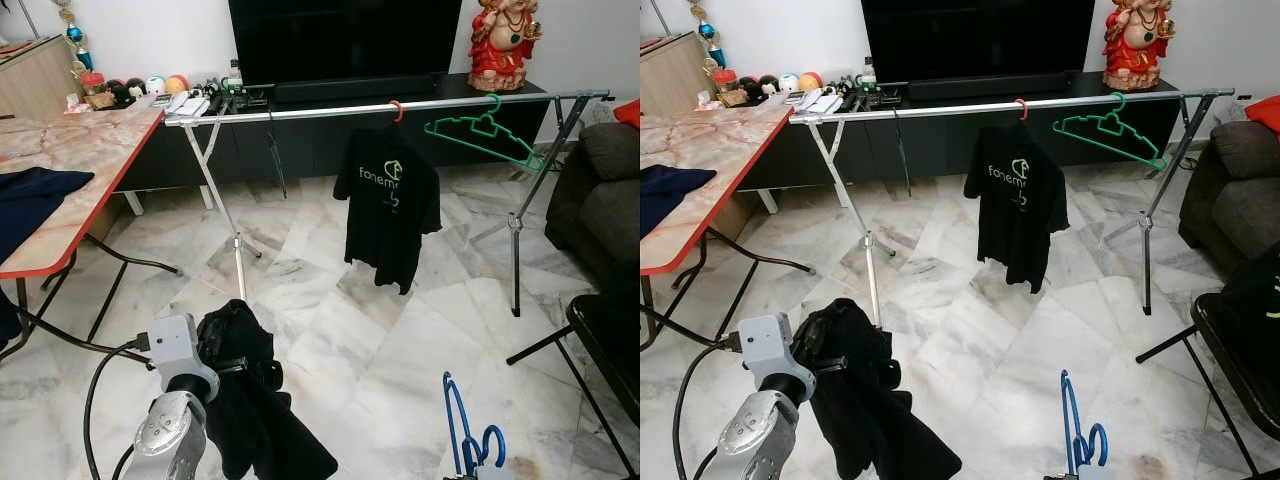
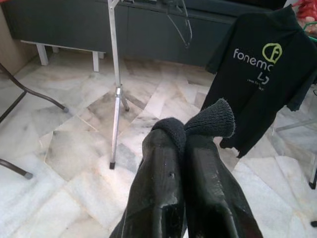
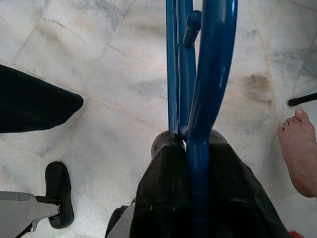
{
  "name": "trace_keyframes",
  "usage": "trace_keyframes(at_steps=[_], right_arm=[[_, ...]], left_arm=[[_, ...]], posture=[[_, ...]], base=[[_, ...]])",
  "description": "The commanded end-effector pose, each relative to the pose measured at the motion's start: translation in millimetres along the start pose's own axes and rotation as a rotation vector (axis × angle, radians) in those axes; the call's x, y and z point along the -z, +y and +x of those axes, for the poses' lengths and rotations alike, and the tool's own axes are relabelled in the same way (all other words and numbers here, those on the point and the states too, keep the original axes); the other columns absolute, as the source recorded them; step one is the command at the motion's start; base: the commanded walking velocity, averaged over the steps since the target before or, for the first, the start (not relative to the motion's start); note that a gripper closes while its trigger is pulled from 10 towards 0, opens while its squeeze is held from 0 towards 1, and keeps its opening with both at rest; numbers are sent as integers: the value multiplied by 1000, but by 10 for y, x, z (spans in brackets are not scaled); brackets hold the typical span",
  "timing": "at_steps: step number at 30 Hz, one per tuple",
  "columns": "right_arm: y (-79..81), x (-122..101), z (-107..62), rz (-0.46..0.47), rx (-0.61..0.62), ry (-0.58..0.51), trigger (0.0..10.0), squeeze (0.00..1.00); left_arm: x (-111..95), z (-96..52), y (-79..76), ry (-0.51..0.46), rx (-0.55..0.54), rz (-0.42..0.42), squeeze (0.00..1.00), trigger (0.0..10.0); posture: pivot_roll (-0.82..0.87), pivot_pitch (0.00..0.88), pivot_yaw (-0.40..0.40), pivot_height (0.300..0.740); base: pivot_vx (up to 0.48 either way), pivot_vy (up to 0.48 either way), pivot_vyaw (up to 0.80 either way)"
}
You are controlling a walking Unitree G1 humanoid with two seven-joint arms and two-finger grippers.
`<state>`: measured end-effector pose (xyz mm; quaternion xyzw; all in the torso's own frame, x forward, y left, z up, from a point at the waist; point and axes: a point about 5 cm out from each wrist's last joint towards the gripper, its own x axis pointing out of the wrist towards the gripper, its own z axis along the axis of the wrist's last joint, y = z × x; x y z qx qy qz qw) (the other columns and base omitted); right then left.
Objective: Hang hanger
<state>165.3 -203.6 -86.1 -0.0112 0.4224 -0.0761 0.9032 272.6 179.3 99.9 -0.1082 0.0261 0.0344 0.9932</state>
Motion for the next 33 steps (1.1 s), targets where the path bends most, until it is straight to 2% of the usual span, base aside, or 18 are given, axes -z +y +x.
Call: trace_keyframes(at_steps=[1, 33], right_arm=[[51, 45, -9, 0, -15, 17, 10000, 0], [70, 79, -16, -21, -36, 35, 10000, 0]], left_arm=[[-134, 23, -1, -52, -4, 9, 0, 10000], [-133, 17, 13, -44, -7, 8, 0, 10000]], posture=[[93, 57, 41, 740], [106, 41, 34, 740]], base=[[0, 480, 0], [0, 480, 0]])
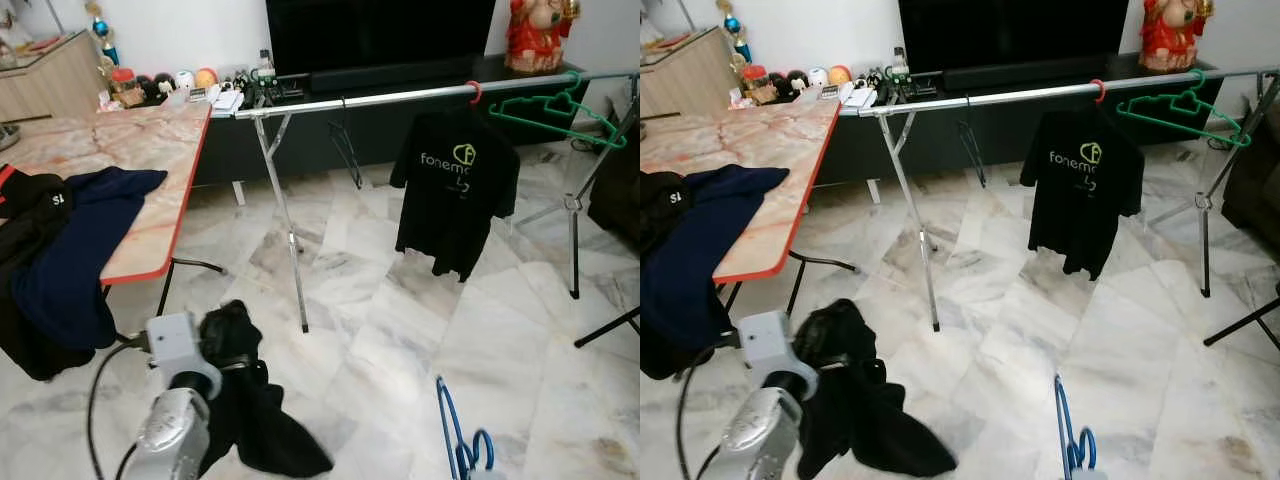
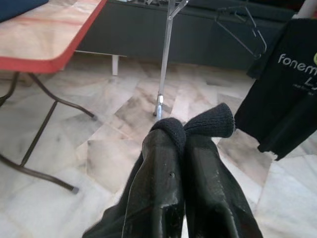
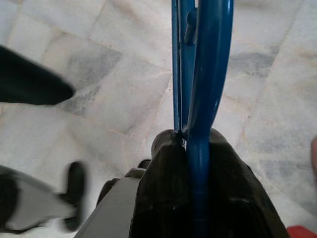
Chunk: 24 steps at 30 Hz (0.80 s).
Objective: Hang hanger
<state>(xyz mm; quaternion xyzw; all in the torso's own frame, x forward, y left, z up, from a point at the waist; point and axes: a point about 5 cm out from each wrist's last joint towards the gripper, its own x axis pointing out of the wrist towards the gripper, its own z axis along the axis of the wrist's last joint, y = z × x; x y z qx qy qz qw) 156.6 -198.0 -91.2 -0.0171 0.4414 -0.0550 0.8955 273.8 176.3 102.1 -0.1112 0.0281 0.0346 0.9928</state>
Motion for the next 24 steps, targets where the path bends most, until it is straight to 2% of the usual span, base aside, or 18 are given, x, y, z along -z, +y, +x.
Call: trace_keyframes(at_steps=[1, 24], right_arm=[[18, -20, 7, 10, -3, -3, 10000, 0], [35, 2, 4, 7, -7, 10, 10000, 0]], left_arm=[[-117, 9, 49, -48, -6, 14, 0, 10000], [-144, 39, 71, -56, 3, 24, 0, 10000]], posture=[[106, 41, 34, 740], [109, 7, 37, 740]], base=[[0, 480, 0], [0, 480, 0]])
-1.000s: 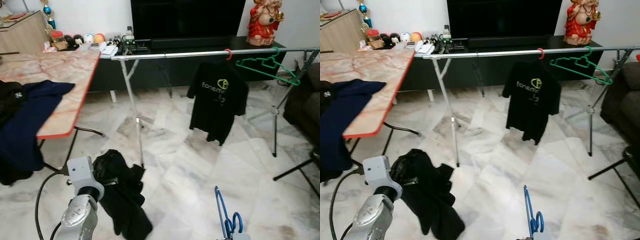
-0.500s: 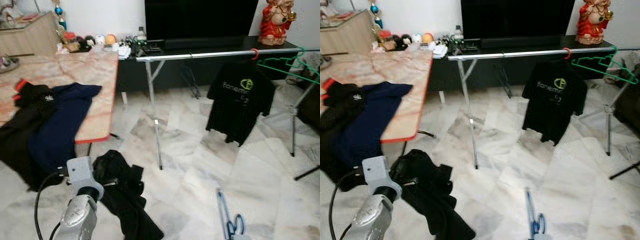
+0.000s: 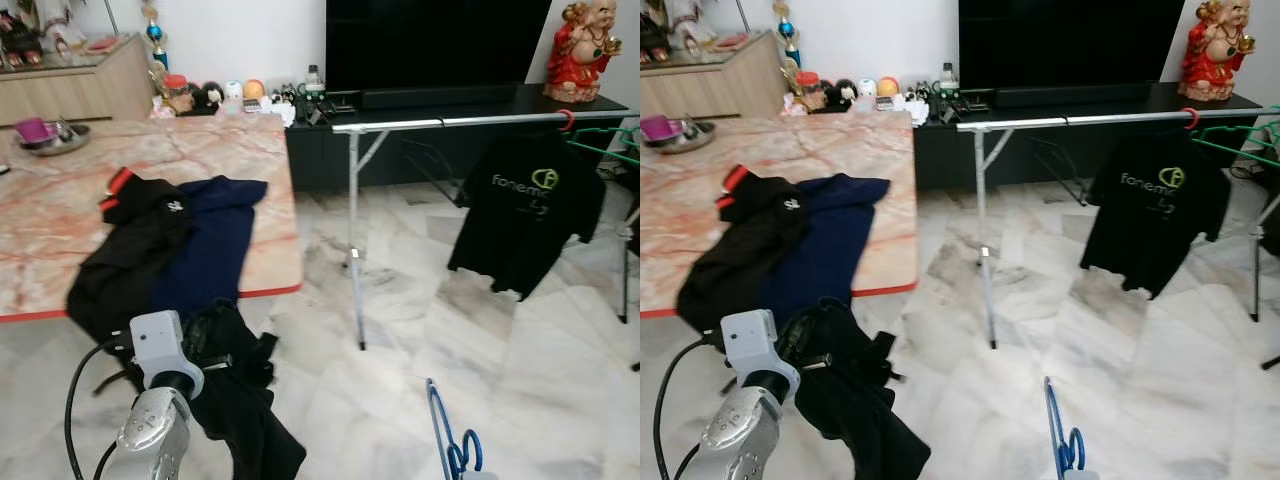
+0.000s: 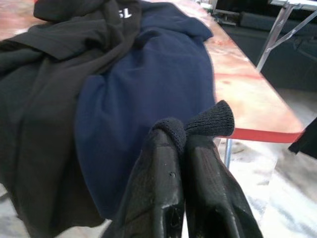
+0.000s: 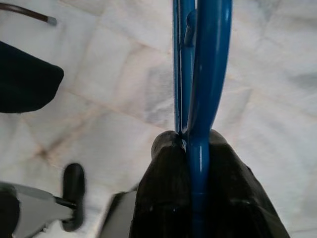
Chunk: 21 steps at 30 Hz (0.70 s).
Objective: Hang hanger
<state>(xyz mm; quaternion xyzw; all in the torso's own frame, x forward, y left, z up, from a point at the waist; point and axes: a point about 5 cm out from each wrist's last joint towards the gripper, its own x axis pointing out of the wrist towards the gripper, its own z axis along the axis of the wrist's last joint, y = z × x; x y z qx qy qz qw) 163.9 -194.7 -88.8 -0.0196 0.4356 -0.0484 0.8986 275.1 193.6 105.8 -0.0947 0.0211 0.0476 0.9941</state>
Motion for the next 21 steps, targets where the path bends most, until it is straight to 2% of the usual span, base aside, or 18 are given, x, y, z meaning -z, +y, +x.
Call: trace_keyframes(at_steps=[1, 2, 21], right_arm=[[0, 71, -18, 17, 3, 24, 10000, 0], [-1, 70, -17, 17, 3, 24, 10000, 0], [-15, 53, -12, 18, 5, 22, 10000, 0]], left_arm=[[-75, 20, -87, -40, 26, -8, 0, 10000], [-76, 21, -88, -41, 26, -8, 0, 10000], [-132, 25, -106, -83, 35, -24, 0, 10000]], posture=[[109, 10, 37, 740], [110, 11, 36, 740], [116, 32, 29, 740]], base=[[0, 480, 0], [0, 480, 0], [0, 0, 0]])
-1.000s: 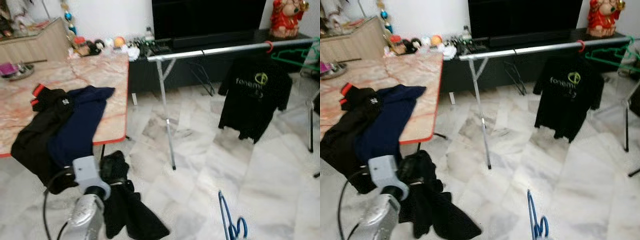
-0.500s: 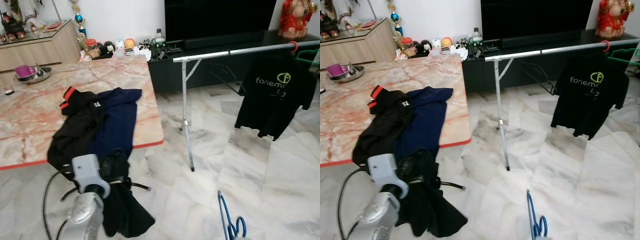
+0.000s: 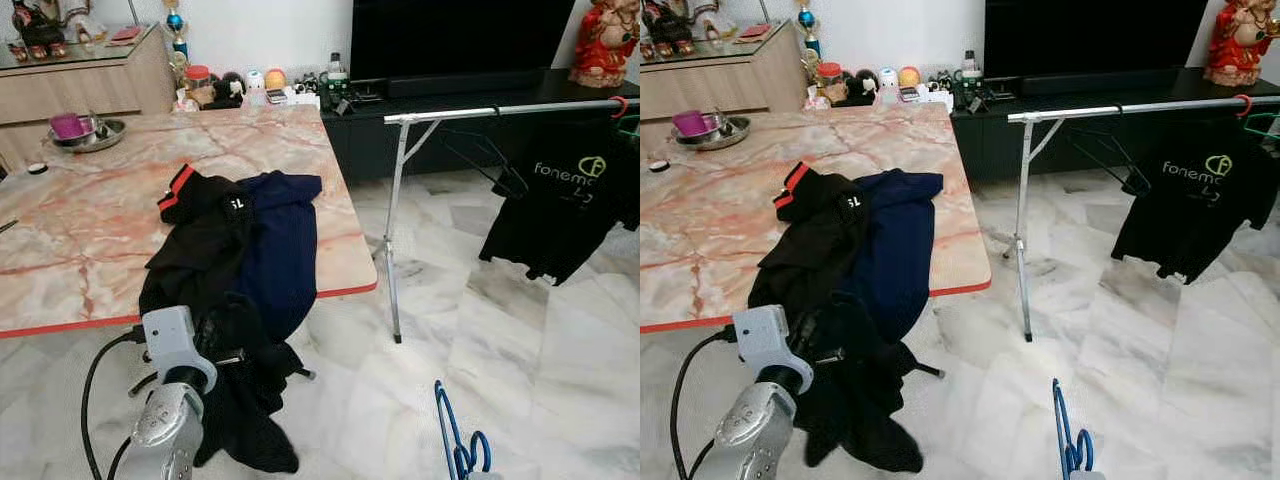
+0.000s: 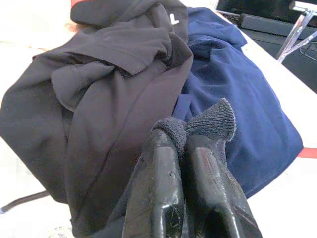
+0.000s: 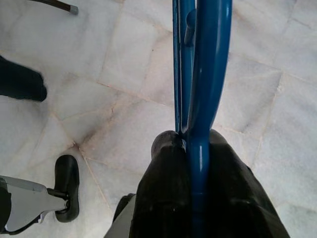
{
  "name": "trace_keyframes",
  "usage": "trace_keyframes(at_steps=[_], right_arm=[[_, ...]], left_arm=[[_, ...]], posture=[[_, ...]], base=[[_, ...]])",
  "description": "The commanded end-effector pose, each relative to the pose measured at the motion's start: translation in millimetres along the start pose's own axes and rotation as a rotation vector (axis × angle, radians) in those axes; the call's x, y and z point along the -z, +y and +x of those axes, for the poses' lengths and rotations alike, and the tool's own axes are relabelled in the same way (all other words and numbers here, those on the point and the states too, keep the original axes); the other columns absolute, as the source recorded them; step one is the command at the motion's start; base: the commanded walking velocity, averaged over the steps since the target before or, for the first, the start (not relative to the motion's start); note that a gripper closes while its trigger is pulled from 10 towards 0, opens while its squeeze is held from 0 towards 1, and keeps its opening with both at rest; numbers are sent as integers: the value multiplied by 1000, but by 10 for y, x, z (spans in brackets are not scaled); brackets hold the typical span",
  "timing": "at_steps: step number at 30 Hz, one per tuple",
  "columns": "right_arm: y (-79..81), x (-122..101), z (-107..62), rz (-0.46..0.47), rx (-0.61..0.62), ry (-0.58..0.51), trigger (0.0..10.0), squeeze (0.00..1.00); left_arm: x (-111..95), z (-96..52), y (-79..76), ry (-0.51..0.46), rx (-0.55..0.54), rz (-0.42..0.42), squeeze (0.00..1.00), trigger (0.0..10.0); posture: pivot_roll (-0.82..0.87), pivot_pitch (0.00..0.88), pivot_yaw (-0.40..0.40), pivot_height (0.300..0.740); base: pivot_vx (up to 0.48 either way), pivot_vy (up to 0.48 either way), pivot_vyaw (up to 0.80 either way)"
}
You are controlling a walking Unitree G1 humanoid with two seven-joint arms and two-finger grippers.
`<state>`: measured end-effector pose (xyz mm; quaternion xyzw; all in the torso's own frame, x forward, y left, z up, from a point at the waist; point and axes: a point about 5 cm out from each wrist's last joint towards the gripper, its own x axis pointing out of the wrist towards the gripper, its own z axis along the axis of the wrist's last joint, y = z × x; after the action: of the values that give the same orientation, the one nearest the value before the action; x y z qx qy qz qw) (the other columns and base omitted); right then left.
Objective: Hang hanger
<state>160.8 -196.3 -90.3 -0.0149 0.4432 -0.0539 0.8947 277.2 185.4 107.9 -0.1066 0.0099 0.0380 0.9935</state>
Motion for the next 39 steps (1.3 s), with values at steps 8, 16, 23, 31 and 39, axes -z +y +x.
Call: trace_keyframes(at_steps=[8, 16, 23, 31, 39], right_arm=[[5, 5, -1, 7, -1, 1, 10000, 0], [9, 1, 0, 8, -4, 0, 10000, 0], [14, -3, -2, -17, -12, -9, 10000, 0], [3, 19, -8, -14, -12, -4, 10000, 0], [-15, 43, -14, 3, -6, 4, 10000, 0]], left_arm=[[-181, 34, 76, -76, -44, 5, 0, 10000], [-275, 72, 239, -102, -96, 22, 0, 10000], [-282, 58, 245, -103, -87, 44, 0, 10000], [-235, 35, 158, -93, -49, 49, 0, 10000], [-234, 31, 90, -88, 10, 59, 0, 10000]], posture=[[120, 38, 27, 740], [120, 37, 29, 740], [122, 34, 27, 740], [121, 31, 28, 740], [125, 31, 27, 740]], base=[[0, 0, 0], [0, 0, 0], [0, 0, 271], [0, 0, 800], [0, 0, 84]])
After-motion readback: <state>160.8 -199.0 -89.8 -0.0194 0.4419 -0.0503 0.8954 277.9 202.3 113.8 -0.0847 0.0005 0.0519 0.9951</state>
